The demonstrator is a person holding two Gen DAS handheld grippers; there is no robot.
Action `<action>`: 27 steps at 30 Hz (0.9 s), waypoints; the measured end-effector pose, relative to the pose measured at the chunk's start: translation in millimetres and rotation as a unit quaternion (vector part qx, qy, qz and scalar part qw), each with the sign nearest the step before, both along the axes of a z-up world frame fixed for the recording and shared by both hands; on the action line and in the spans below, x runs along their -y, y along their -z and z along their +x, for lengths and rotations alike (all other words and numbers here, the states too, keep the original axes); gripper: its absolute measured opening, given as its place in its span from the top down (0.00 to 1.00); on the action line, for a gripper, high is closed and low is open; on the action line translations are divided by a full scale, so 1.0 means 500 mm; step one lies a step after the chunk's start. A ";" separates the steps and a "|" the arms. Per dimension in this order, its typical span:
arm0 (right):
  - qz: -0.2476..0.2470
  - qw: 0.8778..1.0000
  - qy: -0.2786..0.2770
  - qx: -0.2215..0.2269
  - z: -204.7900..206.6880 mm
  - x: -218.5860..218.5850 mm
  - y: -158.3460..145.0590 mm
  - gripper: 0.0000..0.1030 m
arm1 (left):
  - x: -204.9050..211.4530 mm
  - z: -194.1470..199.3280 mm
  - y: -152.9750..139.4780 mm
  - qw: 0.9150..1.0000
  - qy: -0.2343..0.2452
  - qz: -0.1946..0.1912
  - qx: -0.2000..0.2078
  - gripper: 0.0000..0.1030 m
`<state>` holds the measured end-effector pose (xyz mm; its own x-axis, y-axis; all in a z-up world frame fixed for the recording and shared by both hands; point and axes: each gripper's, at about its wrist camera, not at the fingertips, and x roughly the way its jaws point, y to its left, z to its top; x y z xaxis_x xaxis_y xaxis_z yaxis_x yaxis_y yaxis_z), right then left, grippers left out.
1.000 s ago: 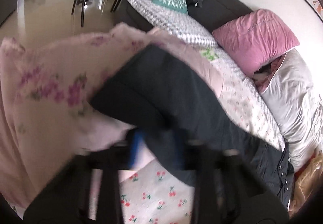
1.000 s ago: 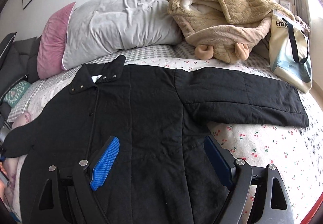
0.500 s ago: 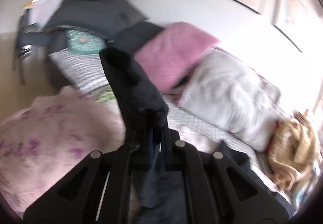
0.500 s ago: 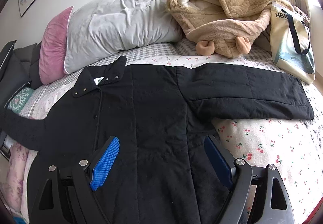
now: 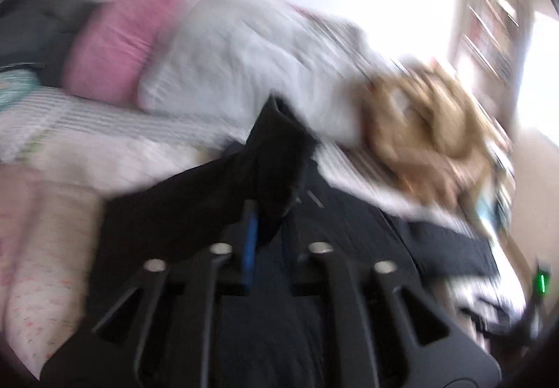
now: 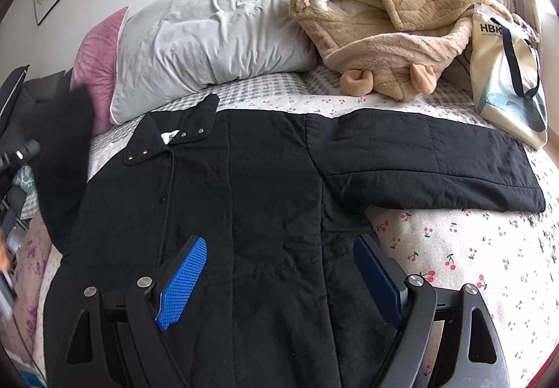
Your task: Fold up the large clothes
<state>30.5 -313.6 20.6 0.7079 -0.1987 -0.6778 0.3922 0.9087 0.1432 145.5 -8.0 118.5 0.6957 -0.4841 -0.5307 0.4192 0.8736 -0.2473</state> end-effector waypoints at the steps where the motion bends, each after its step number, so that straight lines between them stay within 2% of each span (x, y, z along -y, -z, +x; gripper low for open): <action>1: 0.002 1.000 0.000 0.002 0.000 0.004 0.001 0.15 | 0.022 -0.002 0.018 0.999 0.037 0.012 -0.020 0.34; 2: 0.008 1.000 -0.002 0.006 0.001 0.008 0.003 0.15 | 0.034 -0.010 0.036 0.997 0.058 0.033 -0.028 0.27; 3: 0.016 1.000 -0.005 0.008 0.004 0.012 0.005 0.15 | 0.035 -0.015 0.040 0.997 0.059 0.044 -0.022 0.25; 4: 0.023 1.000 -0.008 0.009 0.006 0.016 0.007 0.15 | 0.025 -0.023 0.046 0.997 0.051 0.060 -0.012 0.25; 6: 0.041 0.999 -0.011 0.012 0.011 0.021 0.011 0.15 | -0.010 -0.022 0.052 0.997 0.030 0.067 -0.010 0.24; 10: 0.080 0.996 -0.019 0.022 0.034 0.014 0.023 0.15 | -0.119 0.007 0.084 0.997 -0.054 0.051 -0.031 0.21; 13: 0.119 0.992 -0.034 0.028 0.070 -0.007 0.043 0.16 | -0.217 0.009 0.133 0.990 -0.126 0.030 -0.048 0.21; 16: 0.148 0.987 -0.064 0.024 0.129 -0.051 0.079 0.17 | -0.275 0.026 0.195 0.982 -0.173 -0.005 -0.077 0.21; 18: 0.168 0.982 -0.083 0.024 0.165 -0.075 0.105 0.19 | -0.295 0.038 0.238 0.977 -0.189 -0.017 -0.098 0.22; 23: 0.232 0.969 -0.087 0.011 0.286 -0.120 0.189 0.35 | -0.277 0.049 0.294 0.981 -0.169 0.021 -0.088 0.22; 24: 0.219 0.972 -0.087 -0.009 0.310 -0.137 0.212 0.42 | -0.275 0.053 0.304 0.982 -0.166 0.026 -0.089 0.22; 25: 0.195 0.976 -0.089 -0.031 0.329 -0.157 0.233 0.57 | -0.277 0.054 0.314 0.981 -0.167 0.030 -0.092 0.22; 27: 0.161 0.981 -0.090 -0.052 0.338 -0.184 0.256 0.79 | -0.282 0.067 0.334 0.977 -0.180 0.046 -0.105 0.22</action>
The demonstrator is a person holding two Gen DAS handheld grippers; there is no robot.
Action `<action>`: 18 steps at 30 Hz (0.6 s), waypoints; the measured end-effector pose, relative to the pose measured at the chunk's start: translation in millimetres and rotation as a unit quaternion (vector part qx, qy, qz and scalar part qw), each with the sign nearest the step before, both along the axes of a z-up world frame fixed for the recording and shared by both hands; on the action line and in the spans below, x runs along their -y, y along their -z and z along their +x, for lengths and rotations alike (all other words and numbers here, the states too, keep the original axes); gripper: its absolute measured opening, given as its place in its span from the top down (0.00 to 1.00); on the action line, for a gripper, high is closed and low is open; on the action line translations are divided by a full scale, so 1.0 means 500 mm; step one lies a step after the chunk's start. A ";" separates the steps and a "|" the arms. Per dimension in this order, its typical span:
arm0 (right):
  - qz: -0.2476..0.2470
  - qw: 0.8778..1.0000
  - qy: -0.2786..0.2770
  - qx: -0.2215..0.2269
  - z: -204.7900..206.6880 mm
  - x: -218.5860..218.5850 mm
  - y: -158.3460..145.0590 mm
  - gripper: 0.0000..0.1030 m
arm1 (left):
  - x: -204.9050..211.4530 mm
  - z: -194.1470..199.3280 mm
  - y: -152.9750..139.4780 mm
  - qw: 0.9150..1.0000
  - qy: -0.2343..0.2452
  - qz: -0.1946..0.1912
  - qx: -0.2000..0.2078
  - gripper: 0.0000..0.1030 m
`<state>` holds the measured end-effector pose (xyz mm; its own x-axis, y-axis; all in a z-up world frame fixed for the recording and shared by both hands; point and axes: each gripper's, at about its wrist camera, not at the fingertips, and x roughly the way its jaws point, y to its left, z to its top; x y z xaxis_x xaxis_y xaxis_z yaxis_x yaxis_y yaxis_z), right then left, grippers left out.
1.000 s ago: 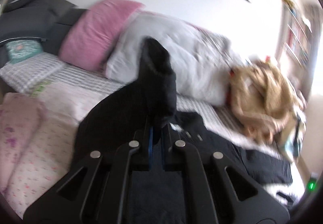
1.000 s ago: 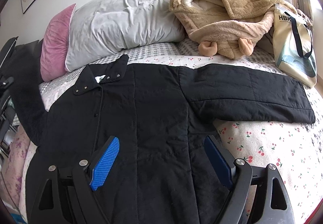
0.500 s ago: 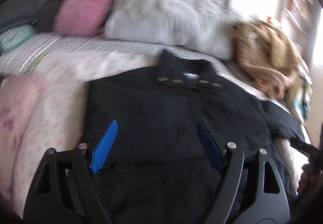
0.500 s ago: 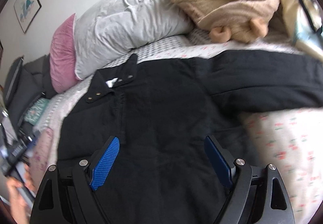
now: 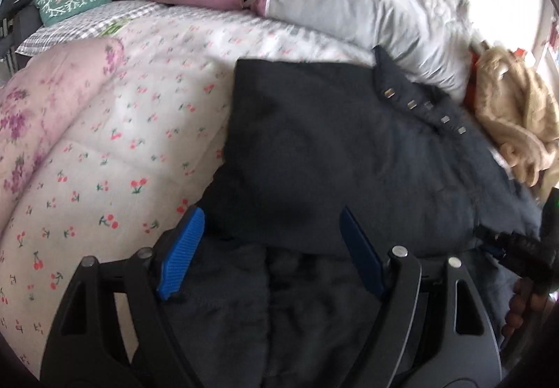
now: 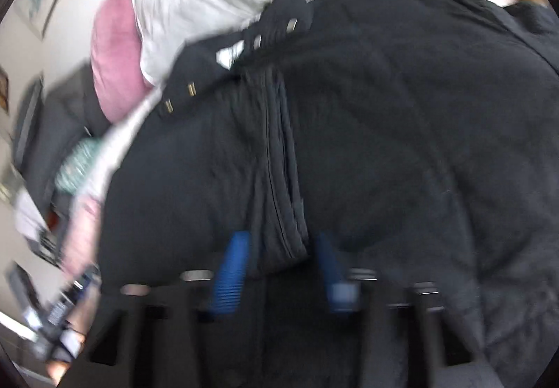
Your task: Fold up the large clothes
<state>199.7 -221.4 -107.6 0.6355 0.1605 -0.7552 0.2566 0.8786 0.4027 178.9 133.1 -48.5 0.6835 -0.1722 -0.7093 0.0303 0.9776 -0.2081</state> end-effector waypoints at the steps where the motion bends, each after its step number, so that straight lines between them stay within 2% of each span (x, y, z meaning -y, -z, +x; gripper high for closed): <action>1: -0.023 1.000 0.006 0.009 -0.008 -0.015 -0.002 0.81 | -0.004 0.007 0.011 1.000 -0.015 0.013 -0.011 0.22; 3: -0.047 0.999 0.021 0.016 -0.017 -0.028 -0.010 0.83 | -0.018 0.022 0.031 0.997 -0.053 0.034 -0.037 0.22; 5: -0.065 0.997 0.040 -0.017 -0.017 -0.040 -0.005 0.84 | -0.033 0.030 0.051 0.995 -0.067 0.014 -0.067 0.22; 8: -0.109 0.993 0.031 -0.036 -0.021 -0.061 -0.014 0.82 | -0.031 0.020 0.039 0.994 -0.078 0.016 -0.075 0.22; 11: -0.072 0.995 0.024 -0.061 -0.037 -0.028 -0.035 0.81 | -0.016 0.005 0.001 0.994 -0.074 0.026 -0.081 0.22; 14: -0.027 0.996 0.040 -0.073 -0.074 0.030 -0.072 0.75 | 0.005 -0.021 -0.044 0.994 -0.064 0.021 -0.091 0.10; 15: -0.023 0.996 0.049 -0.064 -0.090 0.047 -0.088 0.67 | 0.011 -0.030 -0.055 0.993 -0.062 0.020 -0.097 0.07; 16: -0.023 0.997 0.058 -0.054 -0.107 0.063 -0.103 0.47 | 0.017 -0.040 -0.068 0.993 -0.060 0.020 -0.102 0.07; 18: -0.031 0.995 0.093 -0.023 -0.161 0.108 -0.144 0.21 | 0.031 -0.068 -0.088 0.992 -0.052 0.024 -0.110 0.06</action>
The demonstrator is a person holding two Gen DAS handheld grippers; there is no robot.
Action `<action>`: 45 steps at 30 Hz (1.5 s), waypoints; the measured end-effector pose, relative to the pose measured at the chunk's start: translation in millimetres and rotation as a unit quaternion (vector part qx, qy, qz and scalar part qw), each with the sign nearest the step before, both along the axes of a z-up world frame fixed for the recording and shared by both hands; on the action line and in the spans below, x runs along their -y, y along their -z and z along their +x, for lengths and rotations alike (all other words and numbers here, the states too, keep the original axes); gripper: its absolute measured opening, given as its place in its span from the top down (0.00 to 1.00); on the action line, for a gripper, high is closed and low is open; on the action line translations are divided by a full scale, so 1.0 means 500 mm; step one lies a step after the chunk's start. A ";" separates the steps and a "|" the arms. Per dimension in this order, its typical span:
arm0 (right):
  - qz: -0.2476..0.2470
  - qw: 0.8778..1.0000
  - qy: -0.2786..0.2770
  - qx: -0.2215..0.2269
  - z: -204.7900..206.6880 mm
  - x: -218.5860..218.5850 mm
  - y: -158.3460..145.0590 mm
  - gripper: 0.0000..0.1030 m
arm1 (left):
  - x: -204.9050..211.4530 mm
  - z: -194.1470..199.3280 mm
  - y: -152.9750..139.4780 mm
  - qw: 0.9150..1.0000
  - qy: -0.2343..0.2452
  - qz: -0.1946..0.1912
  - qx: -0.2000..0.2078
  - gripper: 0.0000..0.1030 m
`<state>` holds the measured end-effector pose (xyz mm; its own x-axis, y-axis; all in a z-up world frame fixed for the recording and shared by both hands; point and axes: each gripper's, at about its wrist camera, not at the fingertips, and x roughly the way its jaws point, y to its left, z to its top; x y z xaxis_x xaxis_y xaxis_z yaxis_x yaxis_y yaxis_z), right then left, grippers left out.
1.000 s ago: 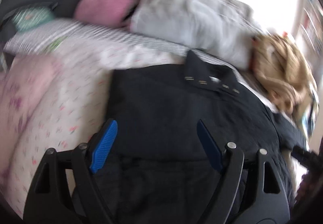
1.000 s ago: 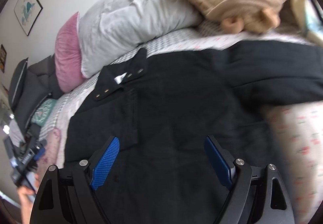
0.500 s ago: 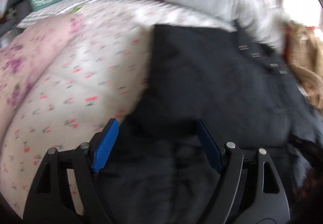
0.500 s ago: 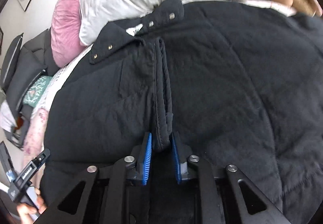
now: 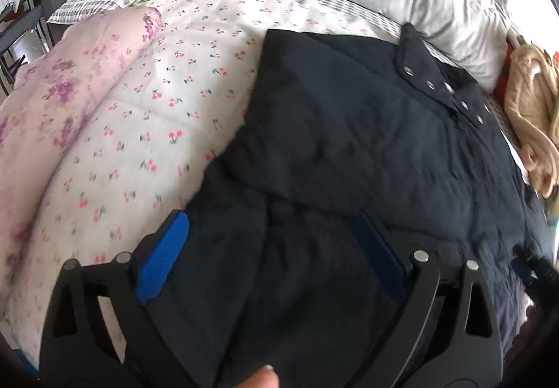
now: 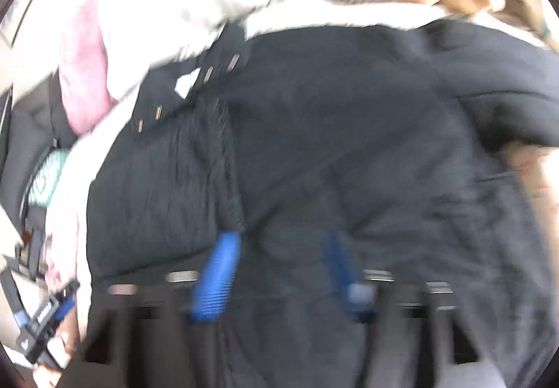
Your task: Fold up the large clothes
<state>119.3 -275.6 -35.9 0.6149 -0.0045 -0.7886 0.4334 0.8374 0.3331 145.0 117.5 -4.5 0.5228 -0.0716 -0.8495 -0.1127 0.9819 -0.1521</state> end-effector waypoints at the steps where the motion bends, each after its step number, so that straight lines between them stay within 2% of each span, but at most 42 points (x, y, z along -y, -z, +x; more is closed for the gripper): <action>1: -0.006 1.000 0.017 0.016 -0.024 0.020 -0.017 0.19 | 0.007 -0.014 -0.008 1.000 0.006 0.000 -0.005 0.04; 4: -0.012 0.998 0.051 0.035 -0.074 0.083 -0.051 0.19 | 0.024 -0.052 -0.023 1.000 0.026 -0.013 -0.006 0.01; 9: -0.027 0.993 0.102 0.053 -0.154 0.178 -0.069 0.19 | 0.051 -0.100 -0.041 0.996 0.050 -0.071 0.012 0.01; 12: -0.036 0.991 0.122 0.050 -0.197 0.239 -0.066 0.19 | 0.063 -0.125 -0.030 0.987 0.075 -0.138 0.039 0.01; 14: -0.015 0.989 0.138 0.058 -0.229 0.291 -0.062 0.19 | 0.074 -0.130 -0.016 0.978 0.095 -0.181 0.037 0.01; 17: -0.012 0.984 0.171 0.058 -0.264 0.349 -0.056 0.19 | 0.085 -0.124 -0.013 0.971 0.105 -0.213 0.033 0.01; 22: 0.004 0.969 0.240 0.063 -0.332 0.455 -0.042 0.19 | 0.094 -0.117 -0.019 0.968 0.100 -0.226 0.041 0.01; 25: 0.032 0.958 0.280 0.056 -0.358 0.512 -0.015 0.19 | 0.098 -0.117 -0.025 0.968 0.102 -0.227 0.038 0.01; 27: 0.052 0.953 0.293 0.059 -0.370 0.542 0.003 0.19 | 0.102 -0.115 -0.034 0.972 0.098 -0.207 0.048 0.01; 32: 0.082 0.941 0.304 0.123 -0.380 0.595 0.018 0.19 | 0.130 -0.103 -0.054 0.983 0.108 -0.136 0.059 0.01; 35: 0.078 0.938 0.299 0.156 -0.379 0.618 0.026 0.19 | 0.138 -0.095 -0.050 0.985 0.112 -0.119 0.054 0.01; 36: 0.070 0.938 0.297 0.164 -0.378 0.623 0.027 0.21 | 0.139 -0.091 -0.046 0.986 0.112 -0.117 0.049 0.01; 38: 0.051 0.938 0.300 0.169 -0.374 0.629 0.027 0.33 | 0.140 -0.087 -0.041 0.986 0.113 -0.117 0.042 0.01; 39: 0.045 0.938 0.300 0.169 -0.370 0.633 0.029 0.48 | 0.139 -0.086 -0.039 0.986 0.112 -0.116 0.041 0.01; 40: 0.044 0.939 0.300 0.164 -0.365 0.641 0.034 0.70 | 0.138 -0.086 -0.038 0.986 0.112 -0.115 0.041 0.01; 41: 0.048 0.939 0.300 0.161 -0.362 0.647 0.037 0.78 | 0.138 -0.085 -0.037 0.986 0.111 -0.114 0.042 0.01; 43: 0.063 0.933 0.306 0.178 -0.373 0.653 0.037 0.89 | 0.138 -0.083 -0.034 0.987 0.108 -0.114 0.041 0.01; 45: 0.048 0.931 0.304 0.198 -0.376 0.644 0.011 0.91 | 0.137 -0.082 -0.035 0.986 0.109 -0.117 0.041 0.01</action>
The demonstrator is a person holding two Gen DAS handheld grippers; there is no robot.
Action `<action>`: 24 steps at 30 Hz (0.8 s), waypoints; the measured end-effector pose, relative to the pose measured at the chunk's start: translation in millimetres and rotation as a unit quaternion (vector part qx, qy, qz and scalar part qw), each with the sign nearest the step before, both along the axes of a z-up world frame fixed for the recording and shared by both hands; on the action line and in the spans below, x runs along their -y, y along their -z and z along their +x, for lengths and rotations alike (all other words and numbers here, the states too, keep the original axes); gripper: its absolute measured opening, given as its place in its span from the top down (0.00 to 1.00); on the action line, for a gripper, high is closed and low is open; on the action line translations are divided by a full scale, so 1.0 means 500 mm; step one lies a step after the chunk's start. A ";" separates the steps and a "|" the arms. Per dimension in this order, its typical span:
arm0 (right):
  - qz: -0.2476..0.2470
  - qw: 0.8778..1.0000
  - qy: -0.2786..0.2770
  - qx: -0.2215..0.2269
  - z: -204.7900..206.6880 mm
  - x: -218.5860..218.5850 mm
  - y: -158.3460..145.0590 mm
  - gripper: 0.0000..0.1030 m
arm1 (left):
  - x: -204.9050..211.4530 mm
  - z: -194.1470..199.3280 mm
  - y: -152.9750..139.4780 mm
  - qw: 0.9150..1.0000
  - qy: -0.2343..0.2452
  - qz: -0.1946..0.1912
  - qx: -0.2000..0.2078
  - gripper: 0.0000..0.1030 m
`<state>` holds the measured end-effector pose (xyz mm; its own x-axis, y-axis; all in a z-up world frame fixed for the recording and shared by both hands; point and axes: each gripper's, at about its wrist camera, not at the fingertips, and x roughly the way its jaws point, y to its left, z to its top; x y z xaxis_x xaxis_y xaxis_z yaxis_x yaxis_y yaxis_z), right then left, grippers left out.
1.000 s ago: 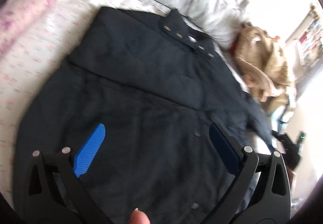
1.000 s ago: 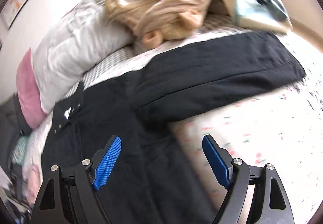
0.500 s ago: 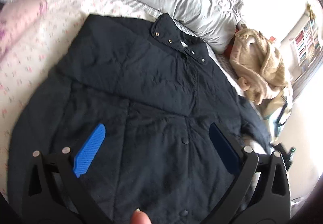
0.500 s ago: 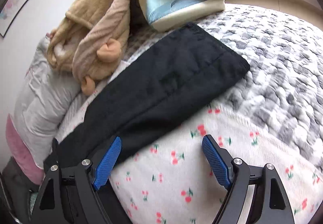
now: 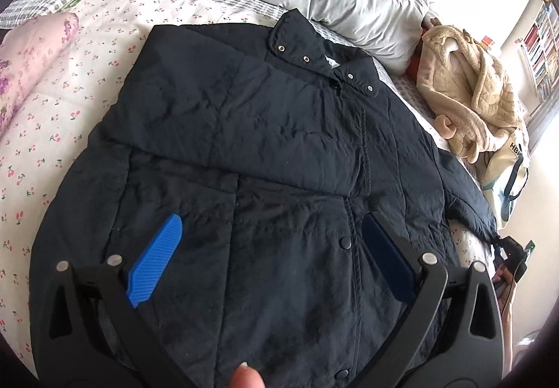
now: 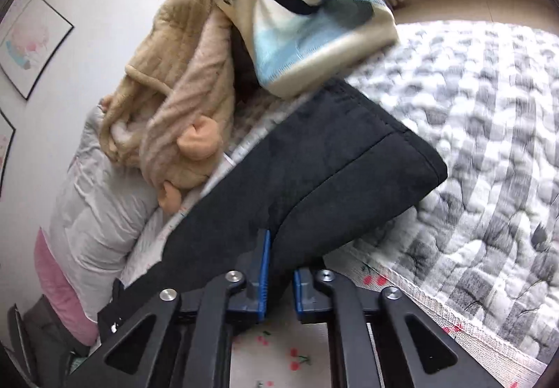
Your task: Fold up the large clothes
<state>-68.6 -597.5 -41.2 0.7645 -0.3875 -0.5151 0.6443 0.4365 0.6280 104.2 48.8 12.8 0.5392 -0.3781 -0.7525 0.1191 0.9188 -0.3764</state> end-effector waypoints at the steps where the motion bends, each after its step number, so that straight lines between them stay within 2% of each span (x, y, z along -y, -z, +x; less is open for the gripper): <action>1: -0.015 1.000 -0.003 0.003 0.002 -0.009 -0.017 0.92 | 0.000 0.001 0.000 1.000 0.000 0.000 0.001 0.01; 4: -0.078 0.997 -0.016 0.009 0.019 -0.060 -0.091 0.93 | 0.000 0.002 -0.007 1.000 -0.005 -0.001 0.007 0.01; 8: -0.150 0.987 -0.055 0.024 0.058 -0.161 -0.181 0.93 | 0.002 0.000 -0.014 1.000 -0.009 -0.006 0.012 0.01; 13: -0.230 0.963 -0.131 0.042 0.129 -0.314 -0.267 0.93 | 0.005 -0.002 -0.014 1.000 -0.003 0.001 0.011 0.01; 16: -0.264 0.943 -0.196 0.046 0.192 -0.416 -0.298 0.93 | 0.001 -0.006 -0.017 1.000 -0.005 0.021 0.017 0.01; 19: -0.283 0.920 -0.269 0.036 0.251 -0.516 -0.297 0.93 | -0.008 -0.004 -0.016 0.999 -0.009 0.032 0.020 0.01; 24: -0.304 0.866 -0.397 -0.022 0.369 -0.689 -0.216 0.93 | -0.027 0.008 -0.002 0.999 -0.020 0.035 0.011 0.01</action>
<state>115.8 -253.2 66.8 0.8989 0.0421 -0.4361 0.0063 0.9940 0.1090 108.0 62.4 13.8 0.5701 -0.3023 -0.7639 0.0894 0.9472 -0.3081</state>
